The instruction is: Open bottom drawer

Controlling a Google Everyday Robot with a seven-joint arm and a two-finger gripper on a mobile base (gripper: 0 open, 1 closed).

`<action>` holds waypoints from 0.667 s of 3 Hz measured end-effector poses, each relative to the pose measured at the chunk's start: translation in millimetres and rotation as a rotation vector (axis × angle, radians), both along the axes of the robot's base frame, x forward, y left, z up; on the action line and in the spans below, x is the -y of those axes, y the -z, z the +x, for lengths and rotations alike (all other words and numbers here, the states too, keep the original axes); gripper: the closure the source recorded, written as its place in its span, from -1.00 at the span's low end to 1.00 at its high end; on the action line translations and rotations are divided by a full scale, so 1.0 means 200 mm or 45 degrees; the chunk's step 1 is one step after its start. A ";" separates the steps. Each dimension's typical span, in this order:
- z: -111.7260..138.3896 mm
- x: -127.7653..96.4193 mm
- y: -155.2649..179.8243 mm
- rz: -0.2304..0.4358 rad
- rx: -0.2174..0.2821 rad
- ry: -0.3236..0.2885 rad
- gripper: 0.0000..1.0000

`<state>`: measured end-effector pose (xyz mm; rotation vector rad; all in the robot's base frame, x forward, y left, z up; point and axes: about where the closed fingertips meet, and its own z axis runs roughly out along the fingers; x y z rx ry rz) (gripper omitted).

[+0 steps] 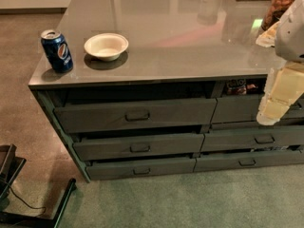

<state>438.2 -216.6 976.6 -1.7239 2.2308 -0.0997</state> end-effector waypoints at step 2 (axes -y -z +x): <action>0.00 0.00 0.00 0.000 0.000 0.000 -0.62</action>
Offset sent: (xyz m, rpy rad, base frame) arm 0.0000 0.0000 0.0000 0.0000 0.0000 0.0000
